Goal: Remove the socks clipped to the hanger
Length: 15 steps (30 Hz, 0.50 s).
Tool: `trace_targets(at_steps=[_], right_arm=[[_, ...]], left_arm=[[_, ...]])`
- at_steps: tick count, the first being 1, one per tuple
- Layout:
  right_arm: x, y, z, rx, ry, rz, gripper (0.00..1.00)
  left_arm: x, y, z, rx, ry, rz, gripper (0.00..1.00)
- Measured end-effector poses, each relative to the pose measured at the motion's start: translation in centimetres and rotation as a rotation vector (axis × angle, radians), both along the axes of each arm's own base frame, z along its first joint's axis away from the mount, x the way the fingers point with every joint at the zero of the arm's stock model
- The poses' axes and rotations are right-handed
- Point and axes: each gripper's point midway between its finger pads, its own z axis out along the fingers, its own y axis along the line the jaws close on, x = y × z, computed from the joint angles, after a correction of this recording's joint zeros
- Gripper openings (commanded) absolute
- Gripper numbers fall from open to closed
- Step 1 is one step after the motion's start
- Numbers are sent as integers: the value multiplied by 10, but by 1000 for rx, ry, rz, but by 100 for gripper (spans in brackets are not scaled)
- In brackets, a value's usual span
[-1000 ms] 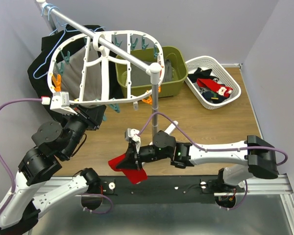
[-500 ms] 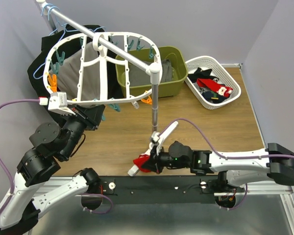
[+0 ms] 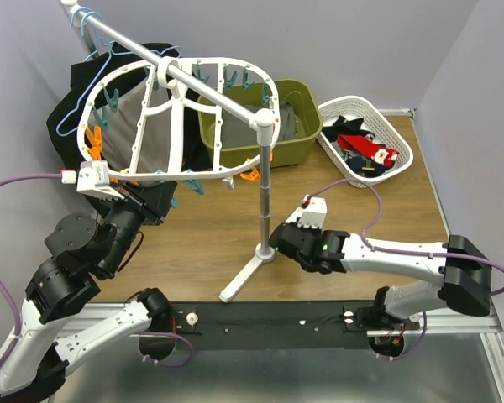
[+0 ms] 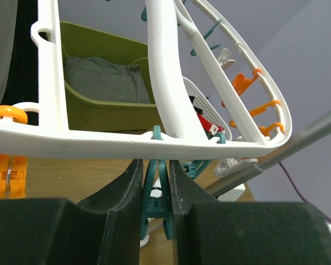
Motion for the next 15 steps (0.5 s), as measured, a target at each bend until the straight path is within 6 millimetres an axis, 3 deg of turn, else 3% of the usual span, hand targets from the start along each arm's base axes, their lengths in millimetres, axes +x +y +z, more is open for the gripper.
trace_targets(at_steps=[4, 8, 11, 15], right_arm=[[40, -44, 13, -28, -34, -169, 1], [88, -86, 47, 4, -95, -291, 1], [139, -130, 82, 54, -152, -396, 1], [200, -180, 127, 72, -221, -480, 1]], left_arm=[[0, 0, 1, -9, 1, -1, 2], [-2, 2, 2, -26, 0, 0, 3], [-4, 3, 2, -34, -2, -1, 3], [-6, 4, 0, -46, 1, -2, 12]])
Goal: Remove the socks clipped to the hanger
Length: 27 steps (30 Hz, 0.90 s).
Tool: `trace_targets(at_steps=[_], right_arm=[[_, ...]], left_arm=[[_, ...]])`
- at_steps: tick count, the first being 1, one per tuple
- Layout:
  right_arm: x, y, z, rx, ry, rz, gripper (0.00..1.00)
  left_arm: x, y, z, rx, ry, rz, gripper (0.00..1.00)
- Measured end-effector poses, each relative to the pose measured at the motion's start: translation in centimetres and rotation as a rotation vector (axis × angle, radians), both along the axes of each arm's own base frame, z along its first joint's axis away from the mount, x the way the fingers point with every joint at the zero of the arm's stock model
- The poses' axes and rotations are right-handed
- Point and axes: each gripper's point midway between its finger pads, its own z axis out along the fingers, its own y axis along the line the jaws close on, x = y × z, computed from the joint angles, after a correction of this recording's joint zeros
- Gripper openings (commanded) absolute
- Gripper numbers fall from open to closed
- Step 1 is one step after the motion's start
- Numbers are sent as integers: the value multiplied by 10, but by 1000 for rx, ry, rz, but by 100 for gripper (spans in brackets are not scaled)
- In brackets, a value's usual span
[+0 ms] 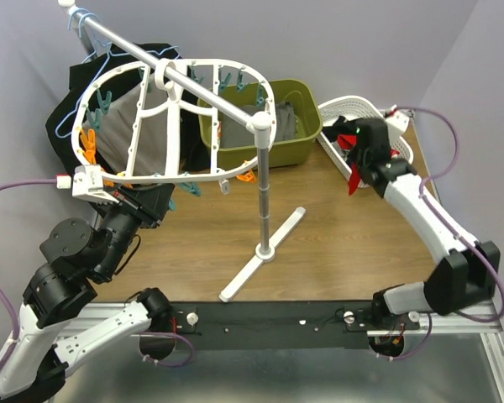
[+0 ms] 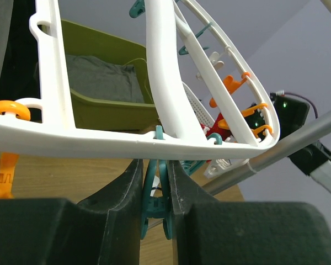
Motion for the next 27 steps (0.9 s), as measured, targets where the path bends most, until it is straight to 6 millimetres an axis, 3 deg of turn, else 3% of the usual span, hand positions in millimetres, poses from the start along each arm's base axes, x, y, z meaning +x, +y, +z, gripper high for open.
trace_targets(at_steps=[3, 4, 5, 7, 11, 13, 16, 20, 23, 27], right_arm=[[52, -18, 24, 9, -23, 6, 1], [61, -20, 30, 12, -35, 10, 1], [83, -29, 32, 6, -36, 8, 2], [103, -36, 35, -3, -39, 14, 3], [148, -55, 18, -25, 10, 12, 12], [166, -59, 5, -32, 41, 16, 16], [177, -60, -17, -41, 103, 32, 27], [171, -56, -40, -41, 184, 57, 63], [166, -54, -48, -40, 209, 71, 77], [155, -52, -66, -35, 263, 92, 85]], left_arm=[[-1, 1, 0, -9, 0, -1, 24], [-2, 1, 0, -13, -1, -4, 27], [-3, 1, 0, -17, -2, -7, 31], [-5, 1, 0, -25, -2, -13, 37], [-9, 2, 0, -41, 0, -26, 58], [-12, 2, 1, -45, -6, -43, 61], [-19, 1, 4, -51, -14, -74, 66], [-29, 3, 13, -71, -36, -110, 71], [-42, 9, 24, -100, -71, -142, 73], [-57, 14, 37, -134, -123, -191, 73]])
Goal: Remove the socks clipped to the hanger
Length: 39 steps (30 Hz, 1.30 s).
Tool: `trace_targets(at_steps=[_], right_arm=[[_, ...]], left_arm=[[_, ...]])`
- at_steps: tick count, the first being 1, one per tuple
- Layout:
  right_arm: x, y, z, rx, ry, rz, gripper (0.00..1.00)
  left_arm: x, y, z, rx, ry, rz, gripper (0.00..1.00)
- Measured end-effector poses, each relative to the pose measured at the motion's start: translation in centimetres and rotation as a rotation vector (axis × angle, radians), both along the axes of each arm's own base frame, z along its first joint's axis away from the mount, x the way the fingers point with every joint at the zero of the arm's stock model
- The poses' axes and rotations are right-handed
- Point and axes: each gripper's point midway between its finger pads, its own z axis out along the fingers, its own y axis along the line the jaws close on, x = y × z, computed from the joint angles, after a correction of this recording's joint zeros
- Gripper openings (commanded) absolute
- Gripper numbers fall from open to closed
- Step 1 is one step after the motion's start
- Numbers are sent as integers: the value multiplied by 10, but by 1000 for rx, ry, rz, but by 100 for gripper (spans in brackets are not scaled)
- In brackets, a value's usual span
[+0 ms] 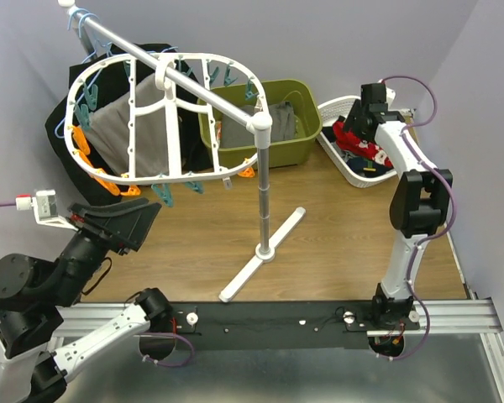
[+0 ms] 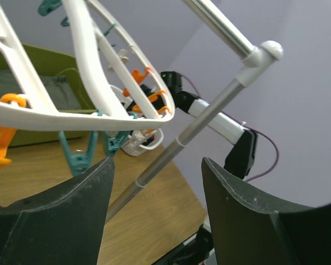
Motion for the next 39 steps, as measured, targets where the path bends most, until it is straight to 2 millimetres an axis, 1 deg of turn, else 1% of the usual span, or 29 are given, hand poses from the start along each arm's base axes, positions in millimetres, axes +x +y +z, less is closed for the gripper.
trace_targets(at_steps=[1, 3, 4, 5, 7, 8, 10, 11, 12, 13, 15, 17, 19, 20, 22, 24, 25, 26, 28, 31, 34, 39], right_arm=[[-5, 1, -6, 3, 17, 8, 85], [-23, 4, -19, 16, 64, 25, 88], [-32, 5, -21, 23, 78, 31, 88], [-42, 7, -24, 34, 89, 40, 91], [-62, 11, -26, 53, 104, 53, 92], [-75, 14, -24, 63, 104, 63, 98], [-98, 22, -17, 80, 99, 81, 98], [-107, 28, -10, 85, 87, 97, 100], [-113, 34, -4, 89, 71, 112, 100], [-122, 44, 5, 102, 40, 135, 100], [-140, 61, 15, 121, 13, 178, 100], [-168, 87, 29, 168, -36, 248, 100], [-193, 107, 33, 220, -63, 302, 100], [-206, 114, 32, 250, -67, 324, 100], [-227, 125, 26, 305, -61, 362, 100], [-248, 137, 17, 364, -54, 402, 100], [-253, 139, 14, 380, -49, 408, 100], [-267, 145, 9, 422, -45, 424, 100], [-281, 149, 2, 457, -35, 432, 100], [-299, 153, -7, 536, -38, 423, 100], [-309, 153, -18, 592, -30, 390, 100], [-325, 153, -45, 670, -5, 346, 100]], left_arm=[[-4, -1, 3, -8, -15, -19, 73], [-12, -6, 11, -24, -55, -72, 73], [-15, -9, 13, -32, -73, -94, 73], [-16, -14, 13, -31, -87, -120, 73], [-18, -27, 10, -29, -108, -171, 73], [-18, -34, 7, -23, -114, -200, 73], [-18, -46, 0, -12, -119, -242, 73], [-19, -52, -4, -6, -121, -266, 73], [-20, -57, -7, -2, -129, -290, 73], [-21, -62, -9, 1, -136, -312, 73], [-24, -70, -9, 0, -158, -351, 73], [-27, -76, -7, -10, -190, -388, 73], [-29, -83, -8, -11, -205, -418, 73], [-29, -88, -11, -12, -210, -440, 73], [-30, -99, -20, -9, -212, -486, 73], [-30, -111, -34, 3, -195, -536, 73], [-30, -116, -41, 11, -184, -557, 73], [-29, -120, -46, 17, -174, -568, 73], [-30, -123, -50, 23, -171, -585, 73], [-34, -122, -43, 8, -201, -595, 73], [-37, -121, -38, -10, -226, -601, 73], [-34, -125, -50, -5, -200, -609, 73]])
